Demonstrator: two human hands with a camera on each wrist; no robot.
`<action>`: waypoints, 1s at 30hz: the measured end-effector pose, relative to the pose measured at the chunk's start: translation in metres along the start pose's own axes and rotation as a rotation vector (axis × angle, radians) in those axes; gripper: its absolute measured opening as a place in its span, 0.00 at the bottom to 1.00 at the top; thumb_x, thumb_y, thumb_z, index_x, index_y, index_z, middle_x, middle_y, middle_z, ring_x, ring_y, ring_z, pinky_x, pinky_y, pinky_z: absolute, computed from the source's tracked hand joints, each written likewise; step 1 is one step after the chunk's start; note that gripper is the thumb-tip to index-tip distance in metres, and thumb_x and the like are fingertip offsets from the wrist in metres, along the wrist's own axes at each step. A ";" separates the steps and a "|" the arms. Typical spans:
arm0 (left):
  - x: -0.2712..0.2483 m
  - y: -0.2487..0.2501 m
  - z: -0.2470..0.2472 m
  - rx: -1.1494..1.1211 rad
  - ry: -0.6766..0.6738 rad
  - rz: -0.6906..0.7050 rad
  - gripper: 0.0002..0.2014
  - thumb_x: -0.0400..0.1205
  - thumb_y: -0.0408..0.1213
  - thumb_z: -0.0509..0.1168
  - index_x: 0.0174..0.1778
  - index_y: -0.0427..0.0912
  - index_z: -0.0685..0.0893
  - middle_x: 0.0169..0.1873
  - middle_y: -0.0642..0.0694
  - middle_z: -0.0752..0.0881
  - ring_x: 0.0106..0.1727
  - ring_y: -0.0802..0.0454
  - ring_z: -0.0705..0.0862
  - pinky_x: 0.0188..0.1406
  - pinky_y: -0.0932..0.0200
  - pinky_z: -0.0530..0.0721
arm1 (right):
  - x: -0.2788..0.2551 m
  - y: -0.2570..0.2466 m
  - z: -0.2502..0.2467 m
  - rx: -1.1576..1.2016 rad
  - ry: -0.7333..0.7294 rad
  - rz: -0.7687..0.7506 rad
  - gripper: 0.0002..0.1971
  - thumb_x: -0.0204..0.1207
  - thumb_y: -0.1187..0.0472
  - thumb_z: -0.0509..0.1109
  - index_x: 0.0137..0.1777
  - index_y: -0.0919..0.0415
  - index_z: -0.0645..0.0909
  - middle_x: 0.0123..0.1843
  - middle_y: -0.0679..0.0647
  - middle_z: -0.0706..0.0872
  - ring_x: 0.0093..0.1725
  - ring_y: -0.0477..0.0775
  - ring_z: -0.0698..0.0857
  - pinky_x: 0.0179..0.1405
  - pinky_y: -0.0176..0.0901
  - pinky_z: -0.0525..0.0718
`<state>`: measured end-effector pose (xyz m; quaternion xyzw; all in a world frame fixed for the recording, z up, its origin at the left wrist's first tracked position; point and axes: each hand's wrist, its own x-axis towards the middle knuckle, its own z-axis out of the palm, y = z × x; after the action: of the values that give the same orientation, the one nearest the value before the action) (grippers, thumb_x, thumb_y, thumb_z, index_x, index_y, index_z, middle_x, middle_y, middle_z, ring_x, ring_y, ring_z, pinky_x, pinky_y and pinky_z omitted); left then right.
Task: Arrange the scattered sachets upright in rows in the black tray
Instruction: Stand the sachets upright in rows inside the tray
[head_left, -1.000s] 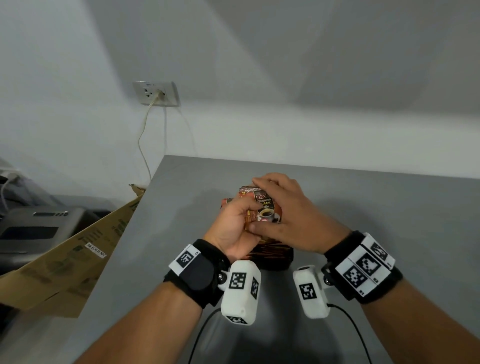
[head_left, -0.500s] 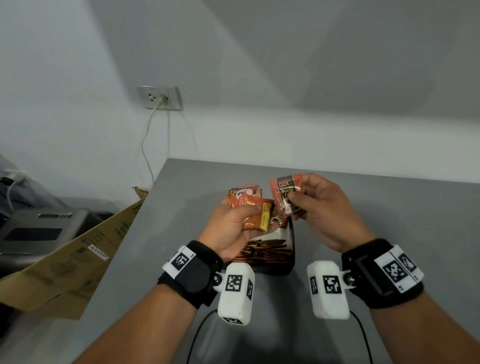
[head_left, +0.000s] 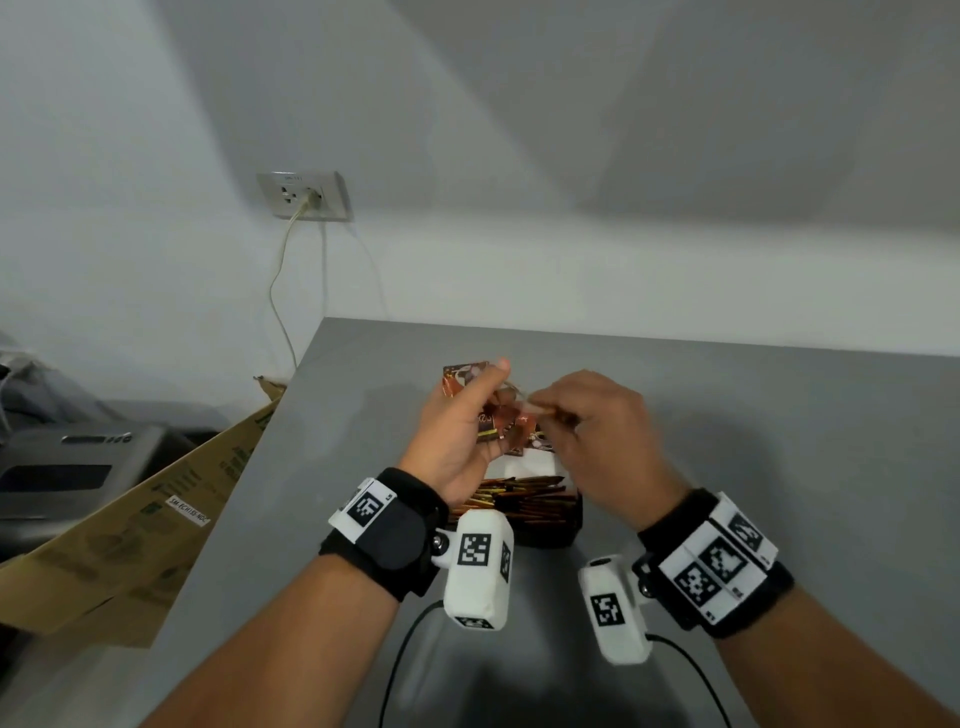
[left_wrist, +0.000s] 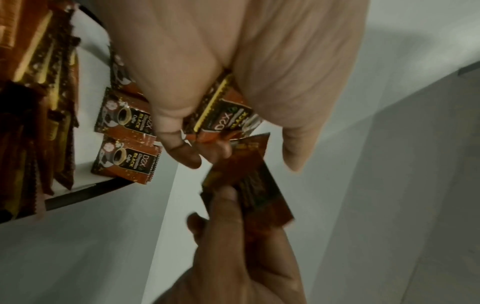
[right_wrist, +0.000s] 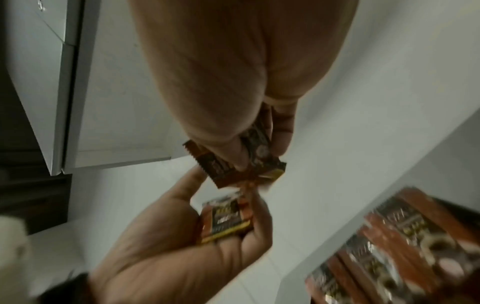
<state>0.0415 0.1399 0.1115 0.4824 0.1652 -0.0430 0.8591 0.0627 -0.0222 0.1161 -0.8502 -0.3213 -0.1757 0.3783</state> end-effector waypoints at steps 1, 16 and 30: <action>0.001 0.002 0.002 0.047 0.005 0.034 0.10 0.82 0.34 0.71 0.56 0.34 0.84 0.42 0.38 0.87 0.39 0.47 0.88 0.37 0.53 0.87 | -0.004 0.001 0.006 0.002 -0.055 -0.037 0.11 0.72 0.71 0.80 0.52 0.58 0.92 0.44 0.46 0.89 0.42 0.45 0.84 0.45 0.42 0.86; -0.003 0.000 0.000 0.132 -0.022 0.080 0.18 0.81 0.22 0.61 0.68 0.27 0.78 0.59 0.27 0.87 0.52 0.36 0.89 0.54 0.38 0.88 | 0.006 -0.021 0.018 0.845 0.020 0.883 0.12 0.85 0.69 0.61 0.59 0.59 0.84 0.49 0.54 0.93 0.49 0.52 0.92 0.46 0.41 0.89; -0.016 -0.005 -0.008 0.351 -0.148 -0.019 0.21 0.77 0.19 0.72 0.65 0.30 0.79 0.55 0.31 0.90 0.49 0.37 0.90 0.42 0.46 0.90 | -0.005 -0.012 -0.010 0.790 -0.153 0.835 0.12 0.85 0.72 0.62 0.56 0.63 0.87 0.52 0.63 0.93 0.47 0.56 0.91 0.52 0.49 0.88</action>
<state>0.0229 0.1422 0.1090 0.6187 0.0962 -0.1146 0.7713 0.0505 -0.0262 0.1262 -0.7095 -0.0264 0.1837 0.6799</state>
